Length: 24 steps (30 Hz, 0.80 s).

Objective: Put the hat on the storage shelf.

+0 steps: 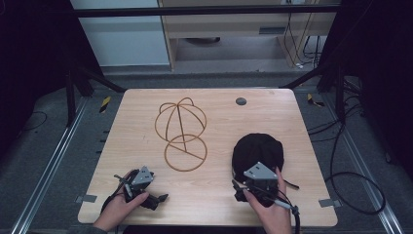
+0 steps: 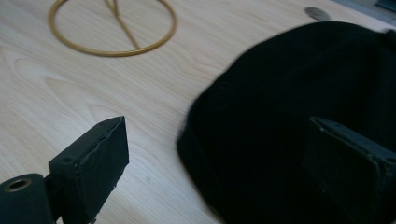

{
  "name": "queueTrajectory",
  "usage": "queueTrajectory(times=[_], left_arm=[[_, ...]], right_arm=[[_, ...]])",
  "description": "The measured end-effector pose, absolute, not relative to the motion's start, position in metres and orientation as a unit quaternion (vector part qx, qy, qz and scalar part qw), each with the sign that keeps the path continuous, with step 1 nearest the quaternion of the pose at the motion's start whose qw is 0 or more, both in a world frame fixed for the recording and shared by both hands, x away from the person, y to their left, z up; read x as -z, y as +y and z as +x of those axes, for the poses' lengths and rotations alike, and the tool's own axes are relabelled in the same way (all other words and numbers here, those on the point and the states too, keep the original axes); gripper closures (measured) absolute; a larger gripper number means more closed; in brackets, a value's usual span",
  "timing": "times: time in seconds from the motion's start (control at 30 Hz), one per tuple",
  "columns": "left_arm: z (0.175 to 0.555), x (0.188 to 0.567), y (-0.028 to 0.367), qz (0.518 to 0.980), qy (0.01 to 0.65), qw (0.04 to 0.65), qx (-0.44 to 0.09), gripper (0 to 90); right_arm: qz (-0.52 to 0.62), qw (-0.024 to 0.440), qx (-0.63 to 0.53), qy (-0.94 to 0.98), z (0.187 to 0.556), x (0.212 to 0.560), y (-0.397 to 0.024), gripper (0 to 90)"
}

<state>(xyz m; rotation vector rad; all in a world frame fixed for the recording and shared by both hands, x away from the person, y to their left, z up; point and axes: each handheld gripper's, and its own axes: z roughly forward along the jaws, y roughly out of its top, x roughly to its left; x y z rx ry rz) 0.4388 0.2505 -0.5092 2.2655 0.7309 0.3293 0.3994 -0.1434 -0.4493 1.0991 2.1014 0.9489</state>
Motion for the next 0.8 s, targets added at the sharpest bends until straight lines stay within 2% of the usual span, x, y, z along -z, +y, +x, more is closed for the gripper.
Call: queueTrajectory(times=[0.2, 0.37, 0.6, 0.8], left_arm=[[0.439, 0.509, 0.251, 0.879, 0.284, 0.361, -0.128, 0.0], [0.439, 0.509, 0.250, 0.879, 0.285, 0.361, -0.129, 0.0], [0.439, 0.509, 0.250, 0.878, 0.286, 0.361, -0.129, 0.0], [0.438, 0.509, 0.250, 0.878, 0.287, 0.361, -0.129, 0.0]], right_arm=[[0.459, 0.304, -0.328, 0.767, 0.394, 0.447, -0.168, 6.6], [0.488, 0.285, -0.311, 0.764, 0.398, 0.443, -0.179, 6.5], [0.491, 0.233, -0.293, 0.787, 0.408, 0.431, -0.191, 8.8], [0.461, 0.204, -0.259, 0.824, 0.433, 0.399, -0.205, 10.9]])
